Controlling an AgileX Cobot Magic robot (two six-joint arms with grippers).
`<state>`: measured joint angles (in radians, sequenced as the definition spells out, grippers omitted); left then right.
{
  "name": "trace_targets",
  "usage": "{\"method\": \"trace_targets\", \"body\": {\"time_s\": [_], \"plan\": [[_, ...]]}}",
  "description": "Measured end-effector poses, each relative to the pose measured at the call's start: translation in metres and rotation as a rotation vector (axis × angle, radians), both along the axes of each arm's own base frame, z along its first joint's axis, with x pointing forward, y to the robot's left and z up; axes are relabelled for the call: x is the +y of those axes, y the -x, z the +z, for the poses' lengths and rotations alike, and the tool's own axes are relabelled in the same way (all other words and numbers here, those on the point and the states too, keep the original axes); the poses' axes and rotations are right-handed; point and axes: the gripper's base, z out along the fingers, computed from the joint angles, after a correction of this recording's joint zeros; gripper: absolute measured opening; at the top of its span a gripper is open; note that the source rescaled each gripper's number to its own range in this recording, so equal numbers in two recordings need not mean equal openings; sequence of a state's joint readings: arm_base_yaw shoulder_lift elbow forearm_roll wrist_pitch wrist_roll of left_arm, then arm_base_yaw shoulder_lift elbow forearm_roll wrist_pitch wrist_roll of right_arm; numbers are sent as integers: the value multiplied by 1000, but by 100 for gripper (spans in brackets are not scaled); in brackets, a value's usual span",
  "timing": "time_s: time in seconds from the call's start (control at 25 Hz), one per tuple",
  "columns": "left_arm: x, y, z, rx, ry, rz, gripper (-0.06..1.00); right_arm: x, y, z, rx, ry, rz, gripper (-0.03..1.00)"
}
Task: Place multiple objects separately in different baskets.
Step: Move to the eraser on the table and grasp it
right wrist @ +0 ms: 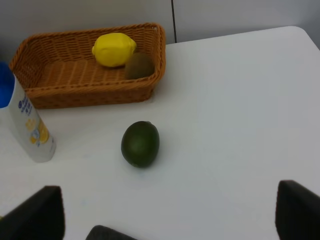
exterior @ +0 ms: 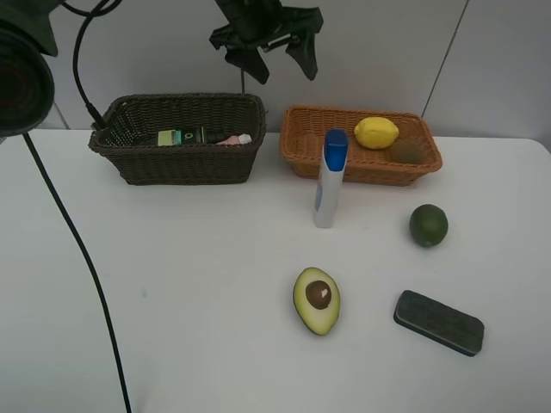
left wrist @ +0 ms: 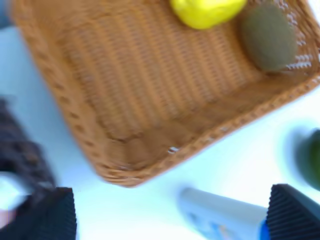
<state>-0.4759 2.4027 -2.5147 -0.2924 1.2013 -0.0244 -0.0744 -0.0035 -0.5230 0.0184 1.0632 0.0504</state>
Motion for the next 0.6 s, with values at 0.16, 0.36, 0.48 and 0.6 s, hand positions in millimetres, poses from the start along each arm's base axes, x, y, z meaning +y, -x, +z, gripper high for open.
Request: {"method": "trace_targets", "body": {"time_s": [0.16,0.36,0.48,0.6], "plan": [[33,4,17,-16,-77,60,100,0,0,0,0,0,0,100],[113,35,35,53,-217,200,100,0,0,0,0,0,0,100],[168,70,44,124,-237,331,100,0,0,0,0,0,0,100],[220,116,51,174,-248,464,100,0,0,0,0,0,0,100]]}}
